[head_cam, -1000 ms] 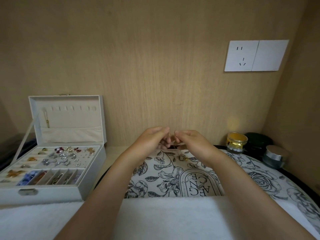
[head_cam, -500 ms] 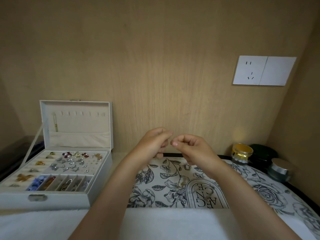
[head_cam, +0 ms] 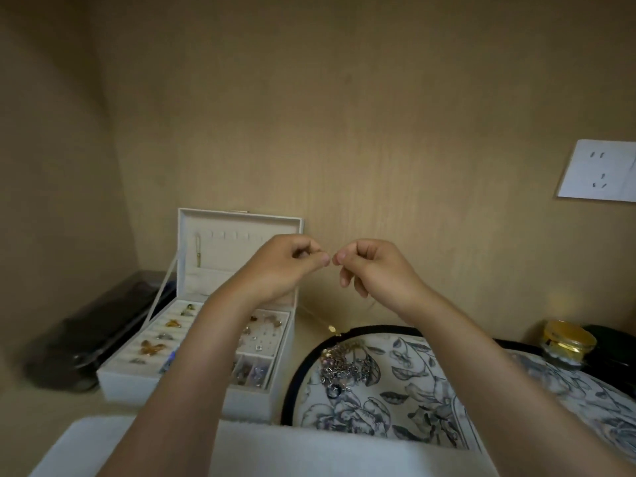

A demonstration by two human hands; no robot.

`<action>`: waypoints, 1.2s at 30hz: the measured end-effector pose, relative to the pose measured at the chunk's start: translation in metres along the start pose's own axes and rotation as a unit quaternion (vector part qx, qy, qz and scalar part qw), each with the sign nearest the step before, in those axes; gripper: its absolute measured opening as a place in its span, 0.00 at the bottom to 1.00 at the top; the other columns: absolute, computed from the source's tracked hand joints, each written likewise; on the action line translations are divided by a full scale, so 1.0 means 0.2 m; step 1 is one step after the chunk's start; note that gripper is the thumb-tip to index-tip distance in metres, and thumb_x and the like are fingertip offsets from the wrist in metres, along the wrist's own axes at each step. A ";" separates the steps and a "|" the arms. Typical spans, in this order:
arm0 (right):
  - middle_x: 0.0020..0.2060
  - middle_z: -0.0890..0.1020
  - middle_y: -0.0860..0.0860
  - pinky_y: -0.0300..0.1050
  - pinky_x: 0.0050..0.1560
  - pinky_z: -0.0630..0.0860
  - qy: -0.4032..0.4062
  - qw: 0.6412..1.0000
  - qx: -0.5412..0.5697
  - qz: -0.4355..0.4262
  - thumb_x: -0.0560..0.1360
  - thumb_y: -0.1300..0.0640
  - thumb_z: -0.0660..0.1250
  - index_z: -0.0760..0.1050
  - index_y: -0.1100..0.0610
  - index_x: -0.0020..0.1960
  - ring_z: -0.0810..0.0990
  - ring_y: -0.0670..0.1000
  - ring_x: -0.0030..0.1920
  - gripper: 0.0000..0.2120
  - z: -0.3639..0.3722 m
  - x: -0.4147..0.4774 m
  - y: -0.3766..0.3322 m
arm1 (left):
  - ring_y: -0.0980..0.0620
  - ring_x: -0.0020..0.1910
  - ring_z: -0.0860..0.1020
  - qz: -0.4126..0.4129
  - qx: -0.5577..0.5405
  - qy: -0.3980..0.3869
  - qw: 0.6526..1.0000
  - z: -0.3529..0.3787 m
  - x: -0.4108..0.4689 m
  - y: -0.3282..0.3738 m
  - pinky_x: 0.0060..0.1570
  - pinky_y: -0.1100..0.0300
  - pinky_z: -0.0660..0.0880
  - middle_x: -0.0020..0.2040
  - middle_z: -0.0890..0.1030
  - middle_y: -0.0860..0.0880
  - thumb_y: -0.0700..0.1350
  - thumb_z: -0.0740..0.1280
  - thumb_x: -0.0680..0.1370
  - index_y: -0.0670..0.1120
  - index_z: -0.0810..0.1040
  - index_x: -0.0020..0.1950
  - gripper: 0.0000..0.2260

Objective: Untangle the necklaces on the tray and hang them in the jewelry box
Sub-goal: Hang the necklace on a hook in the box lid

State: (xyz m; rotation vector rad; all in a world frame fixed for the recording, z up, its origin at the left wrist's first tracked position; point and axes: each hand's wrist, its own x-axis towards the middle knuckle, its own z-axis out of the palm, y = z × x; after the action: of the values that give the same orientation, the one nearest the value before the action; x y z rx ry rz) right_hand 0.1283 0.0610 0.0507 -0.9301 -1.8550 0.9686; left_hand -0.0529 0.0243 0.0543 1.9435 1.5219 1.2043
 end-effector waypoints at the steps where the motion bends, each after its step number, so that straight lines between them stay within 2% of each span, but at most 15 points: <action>1: 0.29 0.79 0.47 0.37 0.28 0.67 0.002 1.000 -0.003 -0.007 0.81 0.57 0.66 0.81 0.60 0.45 0.71 0.45 0.26 0.09 0.06 0.05 -0.02 | 0.64 0.33 0.72 0.003 0.006 0.021 1.000 -0.06 -0.01 -0.03 0.40 0.62 0.68 0.36 0.78 0.57 0.50 0.69 0.78 0.50 0.83 0.45 0.06; 4: 0.23 0.76 0.38 0.30 0.32 0.67 0.012 0.999 -0.006 -0.036 0.79 0.57 0.68 0.80 0.54 0.40 0.72 0.36 0.26 0.09 0.27 0.19 -0.08 | 0.65 0.32 0.72 0.001 0.023 0.102 0.995 -0.23 -0.02 -0.14 0.39 0.62 0.67 0.38 0.80 0.55 0.49 0.69 0.78 0.48 0.82 0.41 0.08; 6: 0.25 0.77 0.38 0.32 0.37 0.69 0.018 0.998 -0.014 -0.058 0.78 0.57 0.69 0.80 0.52 0.38 0.74 0.35 0.29 0.10 0.42 0.29 -0.11 | 0.63 0.30 0.72 -0.027 0.018 0.154 0.988 -0.34 -0.01 -0.24 0.38 0.60 0.67 0.34 0.78 0.56 0.50 0.69 0.78 0.48 0.81 0.39 0.09; 9: 0.28 0.80 0.42 0.31 0.37 0.69 0.030 0.995 -0.053 -0.073 0.78 0.55 0.70 0.82 0.51 0.39 0.75 0.36 0.30 0.09 0.63 0.43 -0.12 | 0.55 0.30 0.72 -0.076 0.041 0.216 0.973 -0.48 -0.01 -0.43 0.36 0.58 0.68 0.28 0.74 0.56 0.54 0.71 0.76 0.49 0.79 0.36 0.11; 11: 0.31 0.81 0.42 0.33 0.38 0.70 0.053 0.991 -0.091 -0.080 0.78 0.54 0.70 0.84 0.53 0.40 0.77 0.37 0.33 0.09 0.75 0.50 -0.12 | 0.52 0.32 0.75 -0.105 0.051 0.256 0.960 -0.54 0.00 -0.53 0.37 0.57 0.70 0.30 0.78 0.53 0.55 0.72 0.74 0.48 0.79 0.35 0.13; 14: 0.37 0.84 0.44 0.41 0.44 0.76 0.103 0.984 -0.126 -0.078 0.76 0.53 0.71 0.86 0.53 0.43 0.82 0.45 0.42 0.06 0.90 0.59 -0.10 | 0.53 0.32 0.77 -0.139 0.057 0.298 0.943 -0.60 0.03 -0.62 0.33 0.60 0.69 0.30 0.80 0.51 0.55 0.73 0.74 0.46 0.79 0.33 0.16; 18: 0.40 0.86 0.46 0.46 0.45 0.79 0.179 0.965 -0.174 -0.080 0.76 0.50 0.70 0.85 0.52 0.45 0.82 0.48 0.43 0.08 1.01 0.67 -0.07 | 0.52 0.29 0.77 -0.155 0.079 0.333 0.927 -0.58 0.07 -0.68 0.29 0.60 0.67 0.26 0.78 0.49 0.56 0.70 0.75 0.44 0.79 0.30 0.20; 21: 0.39 0.85 0.46 0.42 0.40 0.76 0.213 0.951 -0.205 -0.086 0.77 0.49 0.69 0.84 0.52 0.46 0.82 0.48 0.41 0.08 1.04 0.71 -0.05 | 0.48 0.28 0.78 -0.157 0.096 0.344 0.921 -0.54 0.11 -0.71 0.31 0.56 0.74 0.27 0.79 0.46 0.57 0.68 0.77 0.42 0.79 0.29 0.22; 24: 0.38 0.85 0.47 0.41 0.37 0.74 0.234 0.942 -0.228 -0.081 0.77 0.49 0.69 0.83 0.51 0.44 0.82 0.48 0.39 0.08 1.06 0.73 -0.03 | 0.49 0.28 0.78 -0.168 0.102 0.353 0.915 -0.51 0.15 -0.72 0.34 0.54 0.78 0.27 0.80 0.48 0.56 0.67 0.77 0.44 0.79 0.28 0.22; 30: 0.36 0.84 0.48 0.42 0.35 0.72 0.216 0.935 -0.275 -0.060 0.76 0.50 0.69 0.82 0.52 0.43 0.81 0.50 0.38 0.07 1.08 0.76 -0.03 | 0.49 0.29 0.79 -0.211 0.095 0.343 0.911 -0.51 0.17 -0.76 0.33 0.56 0.77 0.28 0.81 0.49 0.57 0.67 0.77 0.44 0.81 0.31 0.21; 34: 0.37 0.83 0.48 0.44 0.37 0.77 0.191 0.934 -0.295 -0.063 0.76 0.52 0.69 0.81 0.52 0.44 0.81 0.51 0.39 0.06 1.07 0.74 -0.03 | 0.49 0.28 0.78 -0.216 0.101 0.313 0.919 -0.53 0.15 -0.75 0.29 0.59 0.72 0.27 0.79 0.49 0.56 0.67 0.78 0.44 0.80 0.31 0.21; 36: 0.37 0.83 0.49 0.46 0.38 0.79 0.177 0.937 -0.294 -0.063 0.76 0.53 0.69 0.81 0.53 0.44 0.81 0.51 0.39 0.05 1.07 0.73 -0.03 | 0.47 0.30 0.79 -0.216 0.078 0.285 0.931 -0.54 0.13 -0.74 0.32 0.56 0.75 0.29 0.81 0.46 0.54 0.67 0.77 0.41 0.81 0.33 0.19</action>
State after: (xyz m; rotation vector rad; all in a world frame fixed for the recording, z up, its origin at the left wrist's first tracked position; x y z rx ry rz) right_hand -0.1200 0.1281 0.0249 -1.2213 -1.8802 0.1302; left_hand -0.2271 0.0773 0.0145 1.2707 2.2457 1.5476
